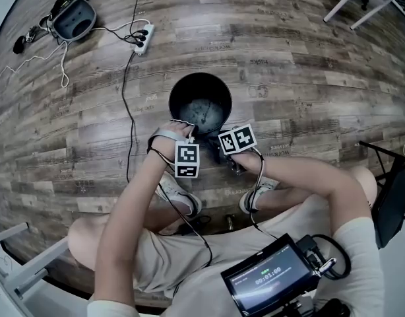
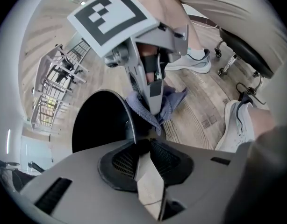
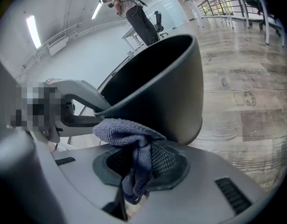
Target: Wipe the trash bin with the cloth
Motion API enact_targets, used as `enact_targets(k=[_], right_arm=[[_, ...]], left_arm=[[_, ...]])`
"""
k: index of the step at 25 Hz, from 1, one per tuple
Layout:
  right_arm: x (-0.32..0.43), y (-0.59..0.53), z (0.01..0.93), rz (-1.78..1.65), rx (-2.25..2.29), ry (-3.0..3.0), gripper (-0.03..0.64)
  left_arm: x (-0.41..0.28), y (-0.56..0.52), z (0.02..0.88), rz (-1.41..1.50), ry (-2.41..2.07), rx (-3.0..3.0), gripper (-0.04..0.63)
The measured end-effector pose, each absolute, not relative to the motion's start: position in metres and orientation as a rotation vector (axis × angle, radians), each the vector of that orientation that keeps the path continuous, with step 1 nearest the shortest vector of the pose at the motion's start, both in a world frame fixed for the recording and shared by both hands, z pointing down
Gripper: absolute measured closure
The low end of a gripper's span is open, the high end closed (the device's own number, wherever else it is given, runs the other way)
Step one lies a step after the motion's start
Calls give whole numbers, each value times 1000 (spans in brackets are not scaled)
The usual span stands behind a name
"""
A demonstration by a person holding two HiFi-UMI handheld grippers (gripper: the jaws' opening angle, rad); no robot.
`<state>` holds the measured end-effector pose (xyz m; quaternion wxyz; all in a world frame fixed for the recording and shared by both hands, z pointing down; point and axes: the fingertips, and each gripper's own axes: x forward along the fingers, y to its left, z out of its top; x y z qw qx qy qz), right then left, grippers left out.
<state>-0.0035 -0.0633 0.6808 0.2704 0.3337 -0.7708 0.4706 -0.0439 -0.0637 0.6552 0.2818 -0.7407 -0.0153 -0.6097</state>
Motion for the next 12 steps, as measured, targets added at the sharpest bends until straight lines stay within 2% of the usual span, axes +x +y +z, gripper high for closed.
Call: enact_targets(k=[12], right_arm=[[3,-72,774,1141,916,-1985,537]], left_arm=[[-42,-65,656,-1630,-36,-2054,511]])
